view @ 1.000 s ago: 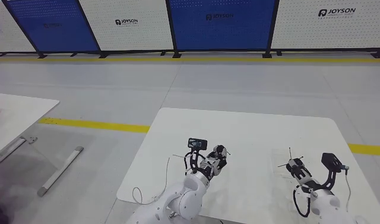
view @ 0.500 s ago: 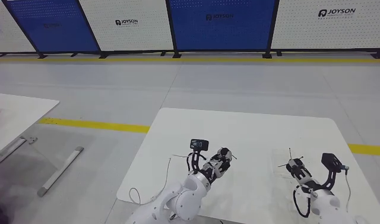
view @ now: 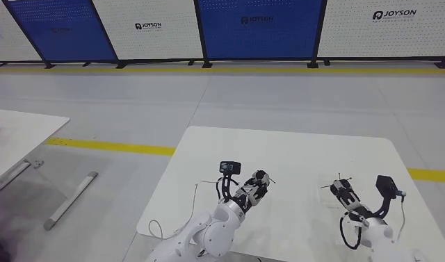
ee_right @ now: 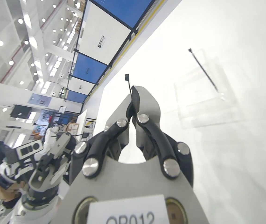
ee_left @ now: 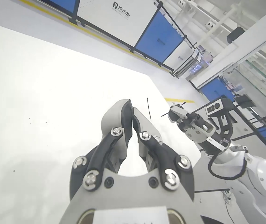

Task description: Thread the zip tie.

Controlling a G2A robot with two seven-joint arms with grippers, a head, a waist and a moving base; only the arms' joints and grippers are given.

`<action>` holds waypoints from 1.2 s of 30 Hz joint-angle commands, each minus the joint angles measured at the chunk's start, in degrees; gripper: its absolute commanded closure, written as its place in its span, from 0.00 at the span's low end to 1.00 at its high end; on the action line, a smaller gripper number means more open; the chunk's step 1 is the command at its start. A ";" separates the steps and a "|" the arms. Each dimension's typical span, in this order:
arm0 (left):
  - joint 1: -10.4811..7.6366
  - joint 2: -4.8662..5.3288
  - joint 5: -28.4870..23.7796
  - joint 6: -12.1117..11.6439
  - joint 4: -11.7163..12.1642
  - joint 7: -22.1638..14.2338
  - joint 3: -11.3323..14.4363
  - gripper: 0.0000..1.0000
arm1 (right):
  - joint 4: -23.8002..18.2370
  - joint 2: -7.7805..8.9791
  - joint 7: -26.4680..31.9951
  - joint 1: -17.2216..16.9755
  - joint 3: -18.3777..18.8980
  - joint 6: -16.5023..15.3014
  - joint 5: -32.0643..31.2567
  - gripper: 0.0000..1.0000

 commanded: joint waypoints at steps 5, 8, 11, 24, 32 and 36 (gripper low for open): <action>0.00 0.00 0.00 0.00 0.00 0.00 0.00 1.00 | 2.21 -1.06 0.18 2.81 -4.90 -1.59 1.95 1.00; 0.00 0.00 0.00 0.00 0.00 0.00 0.00 1.00 | 3.07 -1.23 -0.07 3.69 -6.08 -1.13 0.30 1.00; 0.00 0.00 0.00 0.00 0.00 0.00 0.00 1.00 | 3.07 -1.23 -0.07 3.69 -6.08 -1.13 0.30 1.00; 0.00 0.00 0.00 0.00 0.00 0.00 0.00 1.00 | 5.42 -2.20 -1.80 3.34 -5.41 -11.29 10.19 1.00; 0.00 0.00 0.00 0.00 0.00 0.00 0.00 1.00 | 6.53 -3.78 -5.42 5.44 -13.36 -14.09 5.57 1.00; 0.00 0.00 0.00 0.00 0.00 0.00 0.00 1.00 | 6.34 -3.95 -7.58 5.20 -13.89 -14.20 3.96 1.00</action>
